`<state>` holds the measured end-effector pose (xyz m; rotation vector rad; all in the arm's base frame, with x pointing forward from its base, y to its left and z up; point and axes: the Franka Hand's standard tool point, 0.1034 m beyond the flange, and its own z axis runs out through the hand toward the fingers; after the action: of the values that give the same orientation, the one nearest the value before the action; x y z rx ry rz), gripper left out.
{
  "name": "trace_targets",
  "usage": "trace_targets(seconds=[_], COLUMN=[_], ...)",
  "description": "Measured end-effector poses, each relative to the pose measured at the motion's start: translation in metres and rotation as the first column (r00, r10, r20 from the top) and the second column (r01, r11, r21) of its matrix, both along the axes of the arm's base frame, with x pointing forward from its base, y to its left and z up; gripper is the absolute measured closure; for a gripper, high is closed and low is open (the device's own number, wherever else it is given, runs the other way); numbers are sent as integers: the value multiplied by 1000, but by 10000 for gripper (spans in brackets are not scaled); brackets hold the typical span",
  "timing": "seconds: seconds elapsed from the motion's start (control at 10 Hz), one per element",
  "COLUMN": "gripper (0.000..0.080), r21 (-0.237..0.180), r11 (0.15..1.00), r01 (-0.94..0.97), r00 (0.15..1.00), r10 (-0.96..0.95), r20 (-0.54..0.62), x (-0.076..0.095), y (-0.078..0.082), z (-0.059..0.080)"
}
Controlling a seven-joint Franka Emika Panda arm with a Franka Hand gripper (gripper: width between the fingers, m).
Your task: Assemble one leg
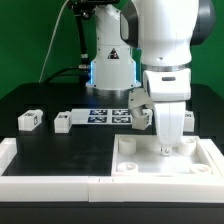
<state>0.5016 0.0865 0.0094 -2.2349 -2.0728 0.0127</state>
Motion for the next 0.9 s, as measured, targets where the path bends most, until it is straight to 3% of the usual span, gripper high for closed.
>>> trace_targets(seconds=[0.1, 0.5, 0.9], gripper=[168, 150, 150], r21=[0, -2, -47], r11=[1000, 1000, 990], r01=[0, 19, 136], r00=[1000, 1000, 991], r10=[0, -19, -136], r20=[0, 0, -7], x=[0, -1, -30], y=[0, 0, 4], z=[0, 2, 42])
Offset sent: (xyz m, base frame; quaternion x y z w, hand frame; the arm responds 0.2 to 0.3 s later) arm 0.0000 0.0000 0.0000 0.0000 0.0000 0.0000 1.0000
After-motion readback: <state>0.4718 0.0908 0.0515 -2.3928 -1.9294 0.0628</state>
